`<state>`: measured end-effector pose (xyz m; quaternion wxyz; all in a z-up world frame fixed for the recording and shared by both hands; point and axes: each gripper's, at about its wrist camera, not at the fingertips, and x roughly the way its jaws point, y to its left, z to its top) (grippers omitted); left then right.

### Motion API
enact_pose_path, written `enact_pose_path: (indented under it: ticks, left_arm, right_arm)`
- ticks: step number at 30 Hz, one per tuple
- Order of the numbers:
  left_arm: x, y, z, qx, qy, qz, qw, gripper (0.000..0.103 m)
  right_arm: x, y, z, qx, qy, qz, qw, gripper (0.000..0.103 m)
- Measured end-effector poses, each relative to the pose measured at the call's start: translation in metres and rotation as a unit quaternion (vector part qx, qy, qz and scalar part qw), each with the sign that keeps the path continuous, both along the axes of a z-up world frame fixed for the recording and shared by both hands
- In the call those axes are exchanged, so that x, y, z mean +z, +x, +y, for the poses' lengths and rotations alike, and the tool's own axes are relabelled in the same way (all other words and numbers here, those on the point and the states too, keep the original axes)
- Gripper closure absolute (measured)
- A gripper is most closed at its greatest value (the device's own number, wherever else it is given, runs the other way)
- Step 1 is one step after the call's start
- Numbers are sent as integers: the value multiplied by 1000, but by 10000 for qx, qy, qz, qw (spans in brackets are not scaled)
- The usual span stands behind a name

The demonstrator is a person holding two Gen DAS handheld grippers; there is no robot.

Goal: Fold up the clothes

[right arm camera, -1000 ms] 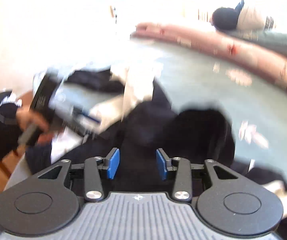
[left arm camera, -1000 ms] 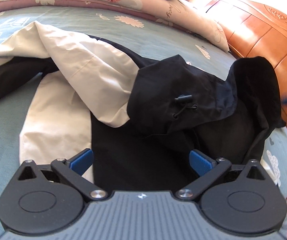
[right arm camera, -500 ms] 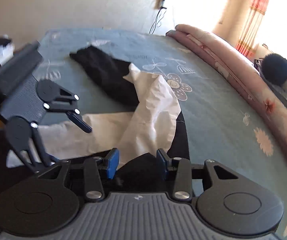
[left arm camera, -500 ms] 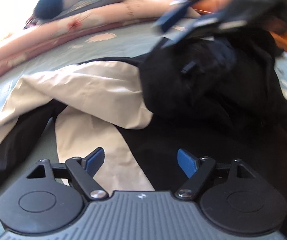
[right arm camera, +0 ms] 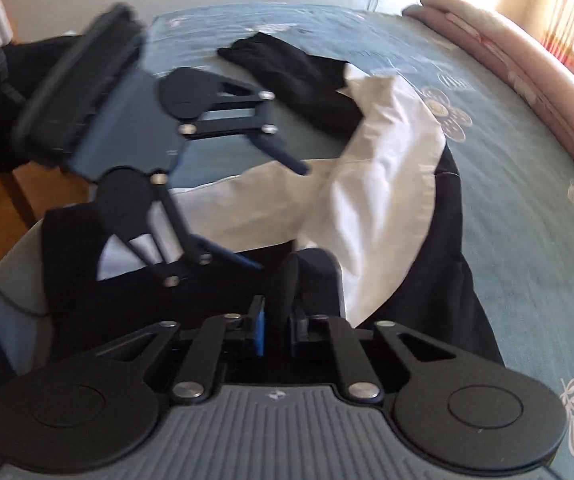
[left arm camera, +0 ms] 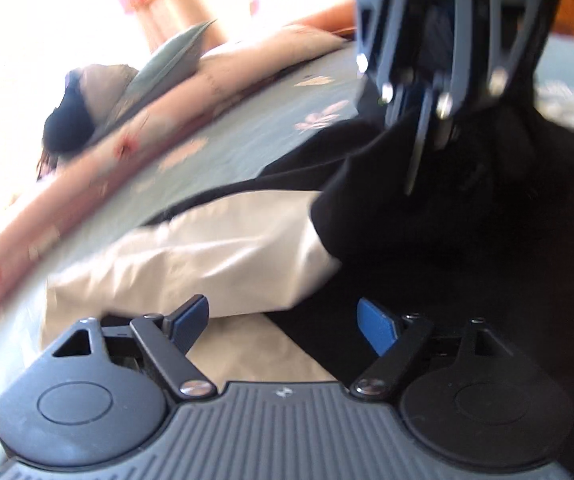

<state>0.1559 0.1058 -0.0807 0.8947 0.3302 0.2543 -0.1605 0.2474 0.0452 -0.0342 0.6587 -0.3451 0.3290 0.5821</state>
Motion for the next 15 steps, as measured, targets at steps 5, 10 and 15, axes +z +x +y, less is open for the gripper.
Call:
enact_pose_path:
  ticks: [5,10,15]
  left_arm:
    - [-17,-15,-31,-672,1319,-778,9859,20]
    - [-41,-13,-51,-1246,2666,-1296,9469,19]
    - [-51,-16,-62,-1828,3307,-1460,9143,19]
  right_arm:
    - [5,-35,-13,184,-29,-63,9998,90]
    - [5,-45,-16,162,100,9,9998,90]
    - [4,-63,-18,455,-8,21,9990,90]
